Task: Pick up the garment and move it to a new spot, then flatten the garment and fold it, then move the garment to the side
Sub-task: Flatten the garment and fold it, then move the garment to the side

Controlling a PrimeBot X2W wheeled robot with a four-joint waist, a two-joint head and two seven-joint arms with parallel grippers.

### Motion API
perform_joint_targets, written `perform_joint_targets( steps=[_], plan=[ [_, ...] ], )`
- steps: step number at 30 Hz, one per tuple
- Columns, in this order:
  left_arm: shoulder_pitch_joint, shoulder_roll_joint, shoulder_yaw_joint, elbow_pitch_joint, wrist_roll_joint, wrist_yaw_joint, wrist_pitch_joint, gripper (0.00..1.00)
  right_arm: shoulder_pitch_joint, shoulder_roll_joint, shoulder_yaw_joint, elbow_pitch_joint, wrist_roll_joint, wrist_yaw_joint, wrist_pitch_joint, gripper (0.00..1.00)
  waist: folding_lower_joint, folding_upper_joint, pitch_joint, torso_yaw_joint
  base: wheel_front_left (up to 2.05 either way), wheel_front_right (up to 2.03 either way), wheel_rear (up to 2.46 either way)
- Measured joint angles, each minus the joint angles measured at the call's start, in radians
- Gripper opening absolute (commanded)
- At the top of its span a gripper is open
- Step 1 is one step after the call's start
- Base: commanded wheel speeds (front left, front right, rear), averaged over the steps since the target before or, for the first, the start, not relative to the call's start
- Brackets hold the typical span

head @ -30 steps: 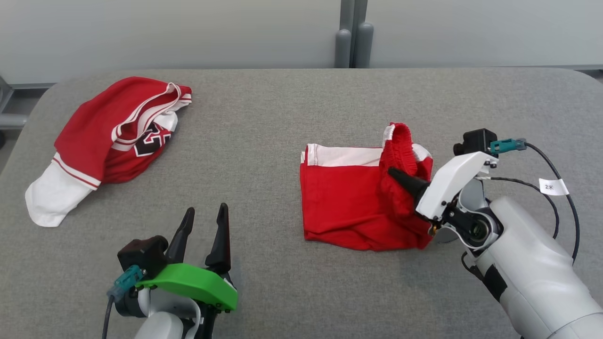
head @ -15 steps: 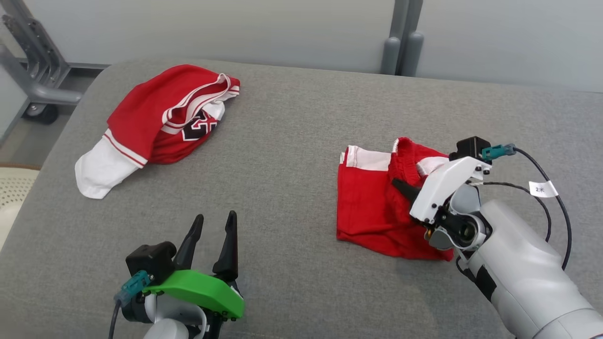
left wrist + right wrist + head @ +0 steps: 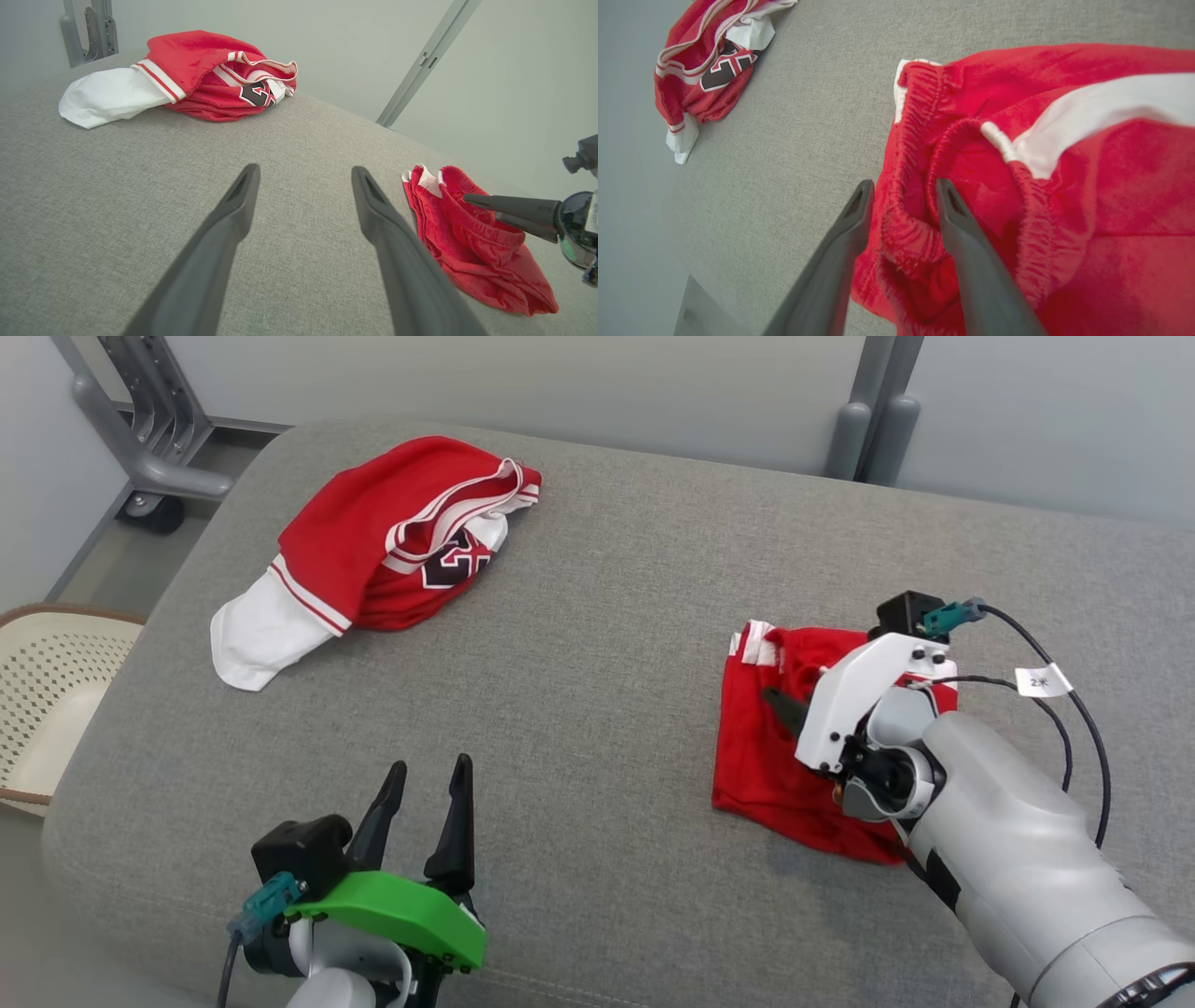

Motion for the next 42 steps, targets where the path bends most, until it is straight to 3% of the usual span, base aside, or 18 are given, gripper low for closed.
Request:
perform_joint_targets(
  steps=[8,16,20,30,37,42],
  plan=[
    [0.021,0.000,0.014,0.002,0.000,0.000,-0.007,1.00,-0.029,0.012,0.082,0.007,-0.067,0.008,0.005,1.00,0.0000,0.0000,-0.020,-0.006,0.00,0.00,0.00],
    [0.026,0.000,0.040,-0.003,0.000,0.004,-0.007,1.00,-0.096,0.029,0.100,-0.032,-0.083,0.050,-0.008,1.00,0.0000,0.0000,-0.048,-0.044,0.00,0.00,0.00],
    [0.035,0.002,0.047,-0.020,0.000,0.004,-0.011,1.00,-0.104,0.019,0.072,-0.045,-0.081,0.063,-0.048,1.00,0.0001,0.0000,-0.056,-0.069,0.00,0.00,0.00],
    [0.040,0.010,0.067,-0.079,0.018,0.004,-0.016,1.00,-0.068,-0.138,0.010,-0.019,-0.096,0.046,-0.155,1.00,0.0000,0.0000,-0.035,-0.111,0.00,0.00,0.00],
    [0.040,0.019,0.066,-0.105,0.035,0.004,-0.008,1.00,0.046,-0.138,-0.047,0.023,-0.026,0.045,-0.180,1.00,0.0000,0.0000,0.008,-0.121,0.00,0.00,0.00],
    [0.039,0.019,0.066,-0.118,0.042,0.004,0.002,1.00,0.076,-0.105,-0.099,0.037,0.046,0.047,-0.184,1.00,0.0001,0.0001,0.037,-0.117,0.00,0.00,0.00]
  ],
)
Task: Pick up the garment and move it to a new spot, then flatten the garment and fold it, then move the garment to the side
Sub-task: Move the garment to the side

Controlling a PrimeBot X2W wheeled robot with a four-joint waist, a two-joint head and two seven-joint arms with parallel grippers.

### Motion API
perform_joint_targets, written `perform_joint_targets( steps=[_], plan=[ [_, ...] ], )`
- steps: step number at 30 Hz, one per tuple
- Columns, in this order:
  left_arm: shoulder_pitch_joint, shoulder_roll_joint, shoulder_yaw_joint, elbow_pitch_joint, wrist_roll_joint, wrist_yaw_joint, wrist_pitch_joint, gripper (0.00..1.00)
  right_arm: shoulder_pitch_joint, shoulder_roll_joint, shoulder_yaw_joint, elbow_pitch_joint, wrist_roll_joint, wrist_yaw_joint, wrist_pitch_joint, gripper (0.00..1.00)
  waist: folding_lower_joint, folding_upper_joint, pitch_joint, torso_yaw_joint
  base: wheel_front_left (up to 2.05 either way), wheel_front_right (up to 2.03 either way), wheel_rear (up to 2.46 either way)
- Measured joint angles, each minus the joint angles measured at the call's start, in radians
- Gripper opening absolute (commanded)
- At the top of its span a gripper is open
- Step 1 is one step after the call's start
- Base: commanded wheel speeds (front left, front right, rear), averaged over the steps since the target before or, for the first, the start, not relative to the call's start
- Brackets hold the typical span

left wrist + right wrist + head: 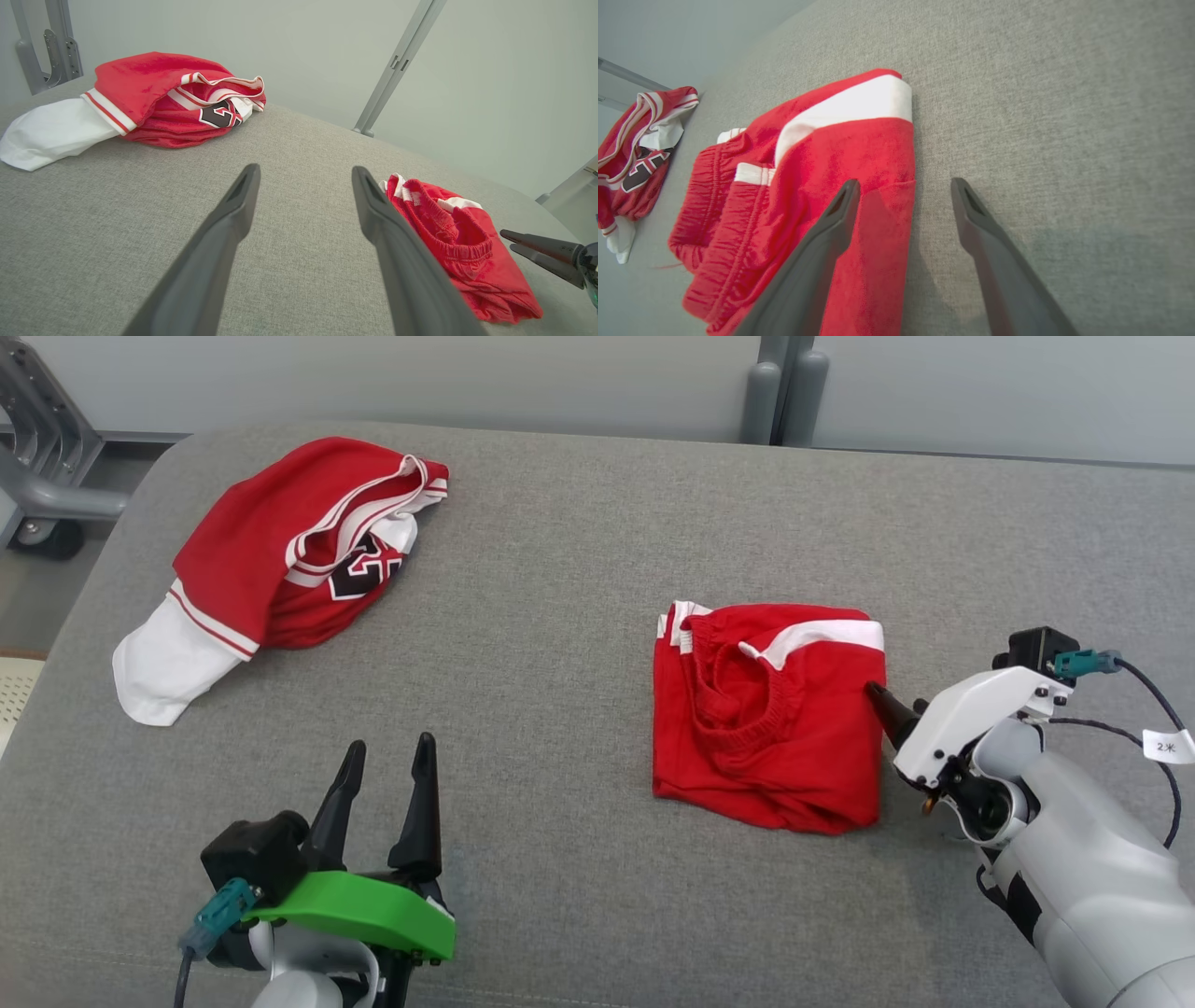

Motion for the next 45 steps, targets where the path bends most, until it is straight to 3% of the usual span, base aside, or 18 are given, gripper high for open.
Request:
perform_joint_targets(
  steps=[10,11,12,13,16,19,29,45],
  plan=[
    [-0.004,-0.001,-0.005,-0.009,0.013,0.000,0.016,1.00,0.012,0.027,-0.088,0.028,0.109,0.013,0.012,1.00,0.0000,0.0000,0.034,0.037,0.00,0.00,0.00],
    [-0.004,-0.001,-0.005,-0.009,0.013,0.000,0.019,1.00,0.011,0.026,-0.089,0.029,0.112,0.019,0.015,0.92,0.0000,0.0000,0.036,0.042,0.00,0.00,0.00],
    [-0.004,-0.001,-0.005,-0.009,0.013,0.000,0.019,1.00,0.010,0.025,-0.089,0.032,0.113,0.022,0.018,0.60,0.0000,0.0000,0.038,0.047,0.00,0.00,0.00],
    [-0.004,-0.002,-0.004,-0.008,0.013,0.000,0.019,1.00,0.008,0.024,-0.089,0.034,0.113,0.025,0.019,0.44,0.0000,0.0000,0.040,0.051,0.00,0.00,0.00],
    [-0.004,-0.002,0.005,-0.007,0.013,0.000,0.019,1.00,-0.002,0.023,-0.082,0.042,0.113,0.027,0.029,0.28,0.0000,0.0000,0.042,0.062,0.00,0.00,0.00],
    [-0.004,-0.003,0.009,-0.007,0.019,0.000,0.019,1.00,-0.009,0.023,-0.071,0.046,0.111,0.043,0.037,0.00,0.0000,0.0000,0.041,0.065,0.00,0.00,0.00],
    [-0.002,-0.006,0.036,-0.009,0.027,0.000,0.018,1.00,-0.031,-0.007,-0.033,0.051,0.065,0.062,0.038,0.00,0.0000,0.0000,0.026,0.033,0.00,0.00,0.00],
    [-0.002,-0.006,0.003,-0.137,0.049,0.000,0.048,1.00,-0.163,-0.235,0.006,0.054,-0.066,0.051,0.038,0.00,0.0000,0.0000,0.054,-0.068,0.00,0.00,0.00]
  ],
)
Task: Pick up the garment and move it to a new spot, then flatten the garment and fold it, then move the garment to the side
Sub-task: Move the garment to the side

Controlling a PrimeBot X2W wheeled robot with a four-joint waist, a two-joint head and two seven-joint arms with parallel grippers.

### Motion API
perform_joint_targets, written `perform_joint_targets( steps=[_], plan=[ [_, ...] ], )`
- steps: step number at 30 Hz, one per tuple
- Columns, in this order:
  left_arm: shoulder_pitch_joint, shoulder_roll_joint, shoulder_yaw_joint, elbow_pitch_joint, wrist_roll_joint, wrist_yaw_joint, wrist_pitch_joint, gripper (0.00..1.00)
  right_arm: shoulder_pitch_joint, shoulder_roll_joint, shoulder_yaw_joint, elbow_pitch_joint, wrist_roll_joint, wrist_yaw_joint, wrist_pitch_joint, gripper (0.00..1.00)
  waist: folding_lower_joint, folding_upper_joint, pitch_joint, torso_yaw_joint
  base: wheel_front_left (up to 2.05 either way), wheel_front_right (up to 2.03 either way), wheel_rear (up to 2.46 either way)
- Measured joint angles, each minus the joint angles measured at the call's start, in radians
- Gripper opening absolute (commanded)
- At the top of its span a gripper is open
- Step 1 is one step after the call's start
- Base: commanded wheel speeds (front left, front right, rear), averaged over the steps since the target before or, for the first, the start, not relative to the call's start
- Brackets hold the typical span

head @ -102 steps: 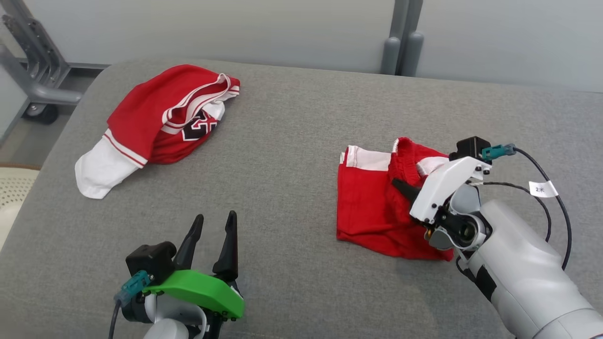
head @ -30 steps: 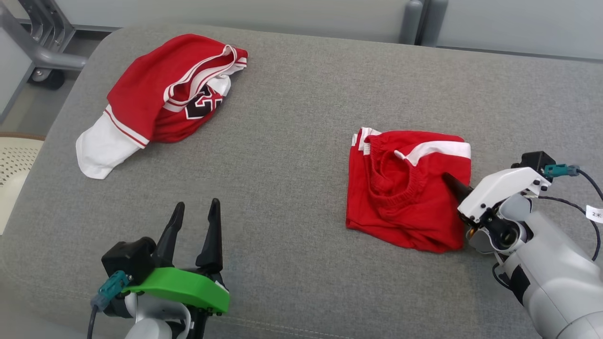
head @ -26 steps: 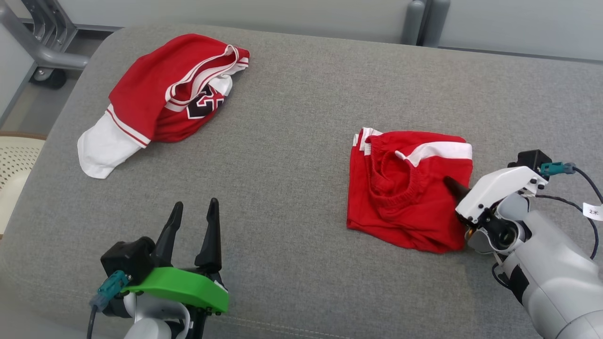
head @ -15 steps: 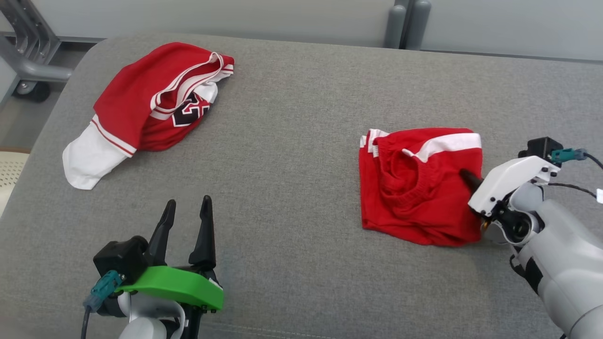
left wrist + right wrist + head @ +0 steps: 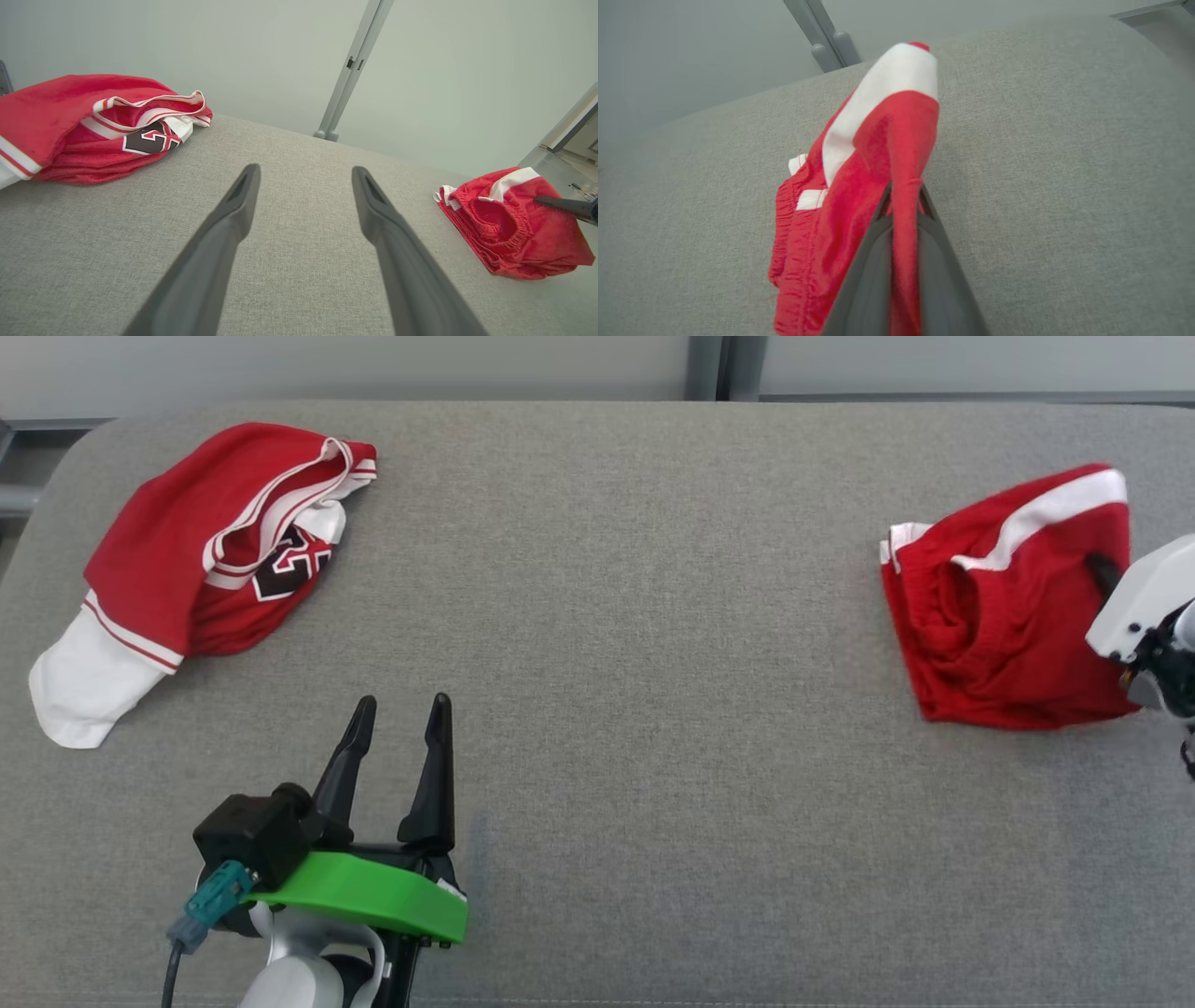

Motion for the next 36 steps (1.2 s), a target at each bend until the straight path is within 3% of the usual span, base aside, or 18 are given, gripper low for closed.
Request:
perform_joint_targets(
  steps=[11,23,31,32,34,35,36],
  plan=[
    [-0.046,0.019,-0.026,-0.114,0.056,0.000,0.059,1.00,-0.174,-0.096,-0.002,-0.032,-0.045,-0.011,0.026,0.00,0.0000,0.0000,0.125,-0.063,0.00,0.00,0.00],
    [-0.118,0.030,-0.034,-0.183,0.101,0.000,0.104,1.00,-0.257,-0.168,0.006,-0.019,-0.112,-0.063,0.023,0.00,0.0000,0.0000,0.272,-0.095,0.00,0.00,0.00],
    [-0.155,0.032,-0.038,-0.196,0.114,0.000,0.120,1.00,-0.277,-0.191,0.028,0.021,-0.170,-0.117,-0.020,0.00,0.0001,0.0000,0.334,-0.095,0.00,0.00,0.00],
    [-0.157,0.032,-0.038,-0.196,0.114,0.000,0.120,1.00,-0.277,-0.190,0.026,0.025,-0.171,-0.125,-0.030,0.05,0.0001,0.0000,0.338,-0.094,0.00,0.00,0.00],
    [-0.159,0.032,-0.038,-0.198,0.115,0.000,0.122,1.00,-0.277,-0.190,0.026,0.031,-0.174,-0.133,-0.048,0.49,0.0001,0.0000,0.342,-0.093,0.00,0.00,0.00],
    [-0.160,0.032,-0.038,-0.198,0.116,0.000,0.125,1.00,-0.277,-0.190,0.027,0.034,-0.180,-0.133,-0.057,0.95,0.0001,0.0000,0.344,-0.092,0.00,0.00,0.00],
    [-0.161,0.032,-0.038,-0.198,0.116,0.000,0.126,1.00,-0.277,-0.190,0.029,0.036,-0.186,-0.134,-0.066,1.00,0.0000,0.0000,0.345,-0.092,0.00,0.00,0.00]
  ],
)
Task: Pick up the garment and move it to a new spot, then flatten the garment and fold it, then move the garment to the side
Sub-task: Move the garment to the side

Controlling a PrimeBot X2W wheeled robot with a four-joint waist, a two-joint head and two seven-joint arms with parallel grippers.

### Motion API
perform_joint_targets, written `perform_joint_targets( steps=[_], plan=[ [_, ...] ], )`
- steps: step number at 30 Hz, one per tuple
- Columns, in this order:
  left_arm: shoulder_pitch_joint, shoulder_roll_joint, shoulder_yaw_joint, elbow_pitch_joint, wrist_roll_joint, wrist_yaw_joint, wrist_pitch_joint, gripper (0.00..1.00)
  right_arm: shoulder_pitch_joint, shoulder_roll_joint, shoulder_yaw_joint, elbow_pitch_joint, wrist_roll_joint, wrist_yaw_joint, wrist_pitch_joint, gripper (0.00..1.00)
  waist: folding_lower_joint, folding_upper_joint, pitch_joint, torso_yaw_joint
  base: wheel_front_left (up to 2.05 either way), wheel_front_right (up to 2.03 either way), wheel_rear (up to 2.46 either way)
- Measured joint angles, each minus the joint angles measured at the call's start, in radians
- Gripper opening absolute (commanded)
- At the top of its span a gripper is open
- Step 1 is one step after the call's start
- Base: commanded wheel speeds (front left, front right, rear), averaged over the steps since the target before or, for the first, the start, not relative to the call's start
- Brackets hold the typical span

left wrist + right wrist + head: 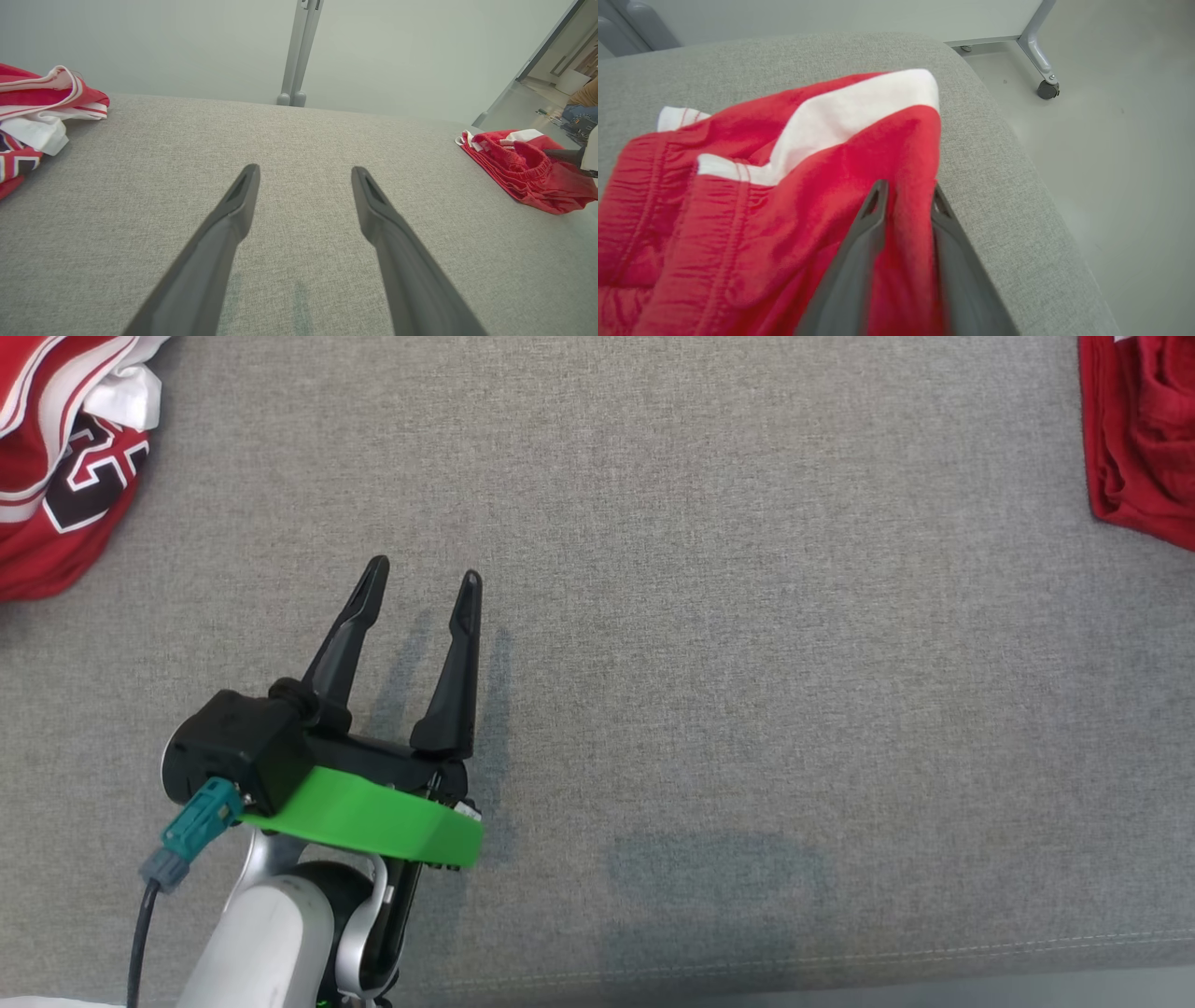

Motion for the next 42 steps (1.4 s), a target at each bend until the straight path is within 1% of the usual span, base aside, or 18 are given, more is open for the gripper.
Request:
perform_joint_targets(
  steps=[2,6,13,20,24,28,31,34,39,42],
  plan=[
    [-0.002,0.000,0.001,-0.001,0.000,0.000,0.002,1.00,0.000,-0.001,0.004,0.006,-0.018,-0.009,-0.016,1.00,0.0000,-0.0001,0.001,0.000,0.00,0.00,0.00],
    [-0.005,0.000,0.010,0.002,0.007,0.000,0.002,1.00,-0.001,0.008,0.017,0.019,-0.033,-0.016,-0.041,1.00,0.0000,0.0000,-0.001,-0.005,0.00,0.00,0.00],
    [-0.005,-0.005,0.014,0.029,0.005,0.000,-0.007,1.00,-0.001,0.032,0.022,0.024,-0.045,-0.017,-0.116,1.00,0.0000,0.0000,-0.028,-0.027,0.00,0.00,0.00],
    [-0.006,-0.010,0.024,0.087,-0.012,0.000,-0.026,1.00,-0.001,0.100,0.015,0.002,-0.038,-0.013,-0.199,1.00,-0.0001,0.0000,-0.080,-0.051,0.00,0.00,0.00],
    [-0.007,-0.016,0.031,0.117,-0.021,0.000,-0.049,1.00,0.006,0.140,0.018,-0.007,-0.035,-0.001,-0.249,1.00,-0.0001,-0.0001,-0.119,-0.064,0.00,0.00,0.00],
    [-0.007,-0.019,0.045,0.154,-0.035,0.000,-0.074,1.00,0.033,0.200,0.029,-0.025,-0.032,0.017,-0.298,1.00,-0.0001,0.0000,-0.162,-0.075,0.00,0.00,0.00],
    [-0.007,-0.025,0.054,0.183,-0.053,0.000,-0.092,1.00,0.062,0.236,0.035,-0.040,-0.031,0.023,-0.314,1.00,-0.0001,0.0000,-0.198,-0.082,0.00,0.00,0.00],
    [-0.006,-0.026,0.068,0.216,-0.058,0.000,-0.111,1.00,0.092,0.267,0.035,-0.059,-0.021,0.038,-0.327,1.00,-0.0001,-0.0001,-0.236,-0.087,0.00,0.00,0.00],
    [0.011,-0.033,0.083,0.268,-0.075,0.000,-0.139,1.00,0.153,0.302,0.049,-0.097,-0.032,0.039,-0.337,1.00,-0.0001,0.0000,-0.302,-0.089,0.00,0.00,0.00],
    [0.039,-0.038,0.101,0.295,-0.080,0.000,-0.156,1.00,0.204,0.338,0.058,-0.124,-0.034,0.039,-0.337,1.00,-0.0001,-0.0001,-0.343,-0.088,0.00,0.00,0.00]
  ],
)
